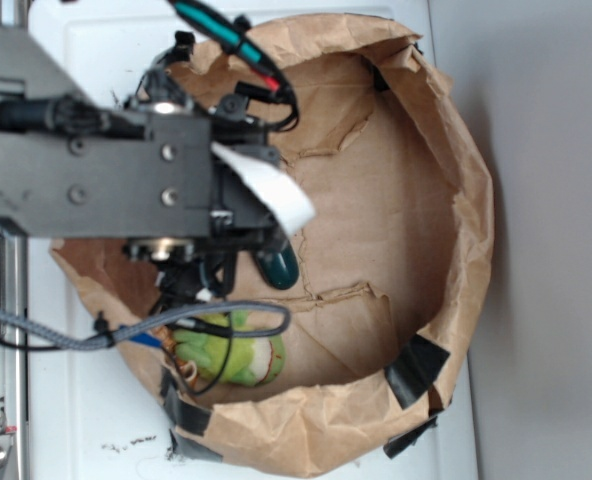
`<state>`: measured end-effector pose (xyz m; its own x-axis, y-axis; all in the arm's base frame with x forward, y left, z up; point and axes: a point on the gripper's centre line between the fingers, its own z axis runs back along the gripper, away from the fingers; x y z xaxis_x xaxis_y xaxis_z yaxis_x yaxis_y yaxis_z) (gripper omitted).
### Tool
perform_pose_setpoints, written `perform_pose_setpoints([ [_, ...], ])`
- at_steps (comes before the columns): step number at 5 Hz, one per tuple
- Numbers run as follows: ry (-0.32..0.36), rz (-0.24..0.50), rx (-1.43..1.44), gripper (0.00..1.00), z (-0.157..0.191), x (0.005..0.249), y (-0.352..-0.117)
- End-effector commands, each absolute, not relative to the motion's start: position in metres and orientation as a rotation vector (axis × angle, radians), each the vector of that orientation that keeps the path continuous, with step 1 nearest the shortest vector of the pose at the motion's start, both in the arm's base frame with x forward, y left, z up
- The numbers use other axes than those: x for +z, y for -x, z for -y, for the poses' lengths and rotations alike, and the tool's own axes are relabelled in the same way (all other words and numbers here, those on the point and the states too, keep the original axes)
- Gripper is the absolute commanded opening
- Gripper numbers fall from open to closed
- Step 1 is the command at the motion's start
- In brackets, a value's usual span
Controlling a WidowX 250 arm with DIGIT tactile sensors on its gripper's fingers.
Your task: Grab the rock.
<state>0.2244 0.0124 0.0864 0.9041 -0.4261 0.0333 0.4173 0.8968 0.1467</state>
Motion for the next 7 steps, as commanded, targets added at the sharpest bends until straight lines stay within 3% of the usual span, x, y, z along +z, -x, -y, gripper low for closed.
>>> perform_pose_setpoints([
  [1, -0.09, 0.087, -0.526, 1.0, -0.003, 0.069, -0.229],
  [4, -0.087, 0.043, -0.599, 1.0, 0.015, 0.047, -0.227],
  [6, -0.046, 0.02, -0.597, 1.0, 0.014, 0.071, -0.22],
  [7, -0.049, 0.013, -0.62, 1.0, 0.011, 0.072, -0.217],
])
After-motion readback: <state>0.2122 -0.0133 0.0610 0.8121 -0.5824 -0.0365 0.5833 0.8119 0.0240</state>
